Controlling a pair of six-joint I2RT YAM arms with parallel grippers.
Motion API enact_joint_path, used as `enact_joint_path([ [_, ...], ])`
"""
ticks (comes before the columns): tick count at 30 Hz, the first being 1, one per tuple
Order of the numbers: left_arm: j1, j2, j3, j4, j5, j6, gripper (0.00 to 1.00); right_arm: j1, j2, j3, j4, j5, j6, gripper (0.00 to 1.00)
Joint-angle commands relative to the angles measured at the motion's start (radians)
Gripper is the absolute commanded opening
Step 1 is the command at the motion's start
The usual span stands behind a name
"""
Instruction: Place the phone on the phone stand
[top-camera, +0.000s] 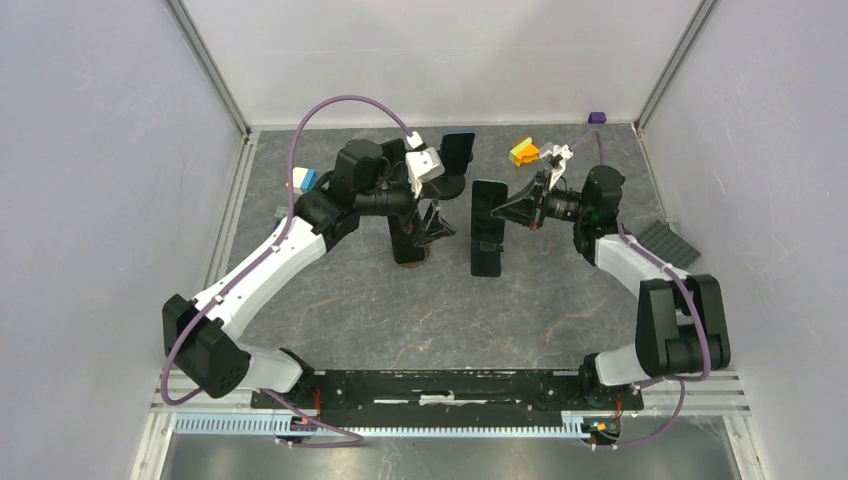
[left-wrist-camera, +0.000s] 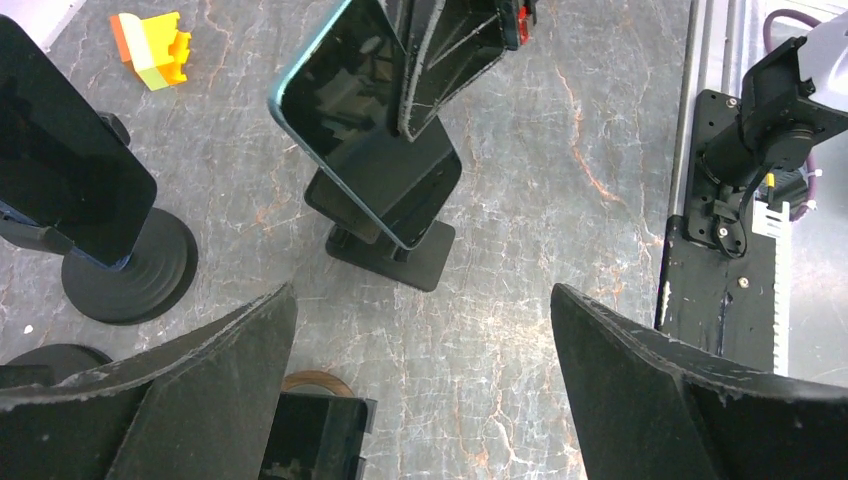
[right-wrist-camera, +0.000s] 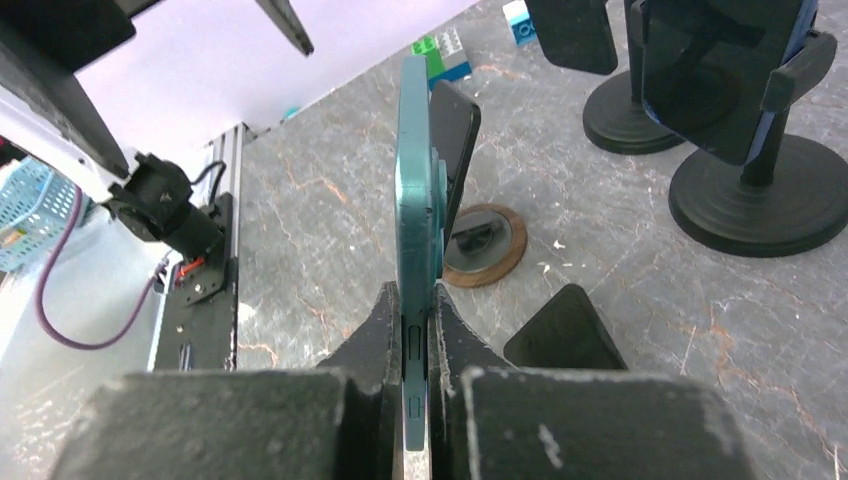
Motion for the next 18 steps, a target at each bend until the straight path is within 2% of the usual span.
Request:
enact_joint_path([
  [1,-0.001,-0.028,-0.009,0.037,0.033,-0.035,1.0,-0.001,0.076,-0.015,0.489,0.007,0.329,0.0],
  [6,-0.001,-0.028,-0.02,0.041,0.045,-0.036,1.0,-0.005,0.194,-0.029,0.893,-0.026,0.624,0.0],
  [8,-0.002,-0.026,-0.025,0.043,0.046,-0.038,1.0,-0.01,0.238,-0.028,1.001,-0.036,0.702,0.0],
  [11,-0.002,-0.024,-0.028,0.044,0.048,-0.044,1.0,-0.016,0.278,-0.034,1.063,-0.043,0.742,0.0],
  [15,-0.002,-0.02,-0.029,0.047,0.05,-0.049,1.0,-0.029,0.293,-0.036,0.989,-0.045,0.686,0.0],
  [17,-0.001,-0.017,-0.029,0.048,0.051,-0.052,1.0,-0.035,0.267,-0.036,0.808,-0.03,0.538,0.0],
  [18,-0.001,-0.016,-0.029,0.049,0.052,-0.053,1.0,-0.036,0.244,-0.029,0.632,-0.017,0.422,0.0],
])
